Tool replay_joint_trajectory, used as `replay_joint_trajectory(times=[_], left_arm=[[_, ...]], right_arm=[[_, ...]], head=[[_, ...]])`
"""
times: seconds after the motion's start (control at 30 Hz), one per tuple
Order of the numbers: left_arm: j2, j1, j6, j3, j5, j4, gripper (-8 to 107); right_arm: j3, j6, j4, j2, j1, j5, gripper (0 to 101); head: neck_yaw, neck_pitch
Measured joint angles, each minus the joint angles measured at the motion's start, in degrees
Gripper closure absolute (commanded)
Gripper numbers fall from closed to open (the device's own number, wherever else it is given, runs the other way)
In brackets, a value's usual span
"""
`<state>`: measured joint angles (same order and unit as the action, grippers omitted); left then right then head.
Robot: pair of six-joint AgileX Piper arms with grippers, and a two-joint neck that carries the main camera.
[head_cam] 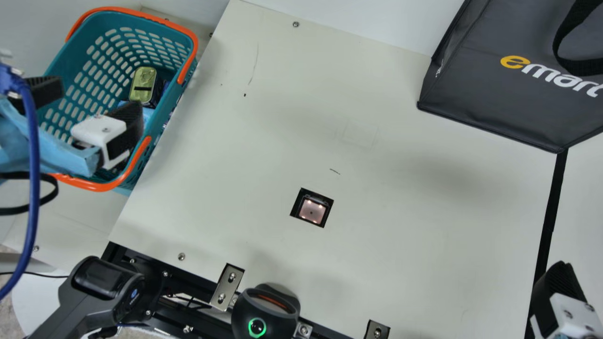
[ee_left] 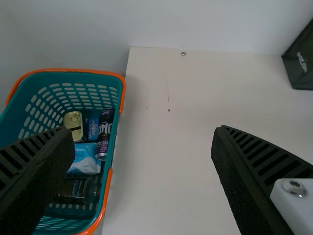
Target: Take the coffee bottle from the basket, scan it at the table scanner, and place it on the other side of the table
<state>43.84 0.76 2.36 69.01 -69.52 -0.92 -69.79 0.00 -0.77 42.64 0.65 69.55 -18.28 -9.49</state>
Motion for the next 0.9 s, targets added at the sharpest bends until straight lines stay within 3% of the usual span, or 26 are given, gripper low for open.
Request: replay_joint_trajectory(times=[0.53,0.9], left_arm=[[0.39,13.93,10.49,-1.72,0.87,6.07,9],[5.72,19.74,3.82,-1.17,0.65,4.48,9]], right_arm=[[0.0,0.0,0.0,0.0,0.0,0.0,6],[0.0,0.0,0.0,0.0,0.0,0.07,6]], head=[[0.0,0.0],[0.0,0.0]])
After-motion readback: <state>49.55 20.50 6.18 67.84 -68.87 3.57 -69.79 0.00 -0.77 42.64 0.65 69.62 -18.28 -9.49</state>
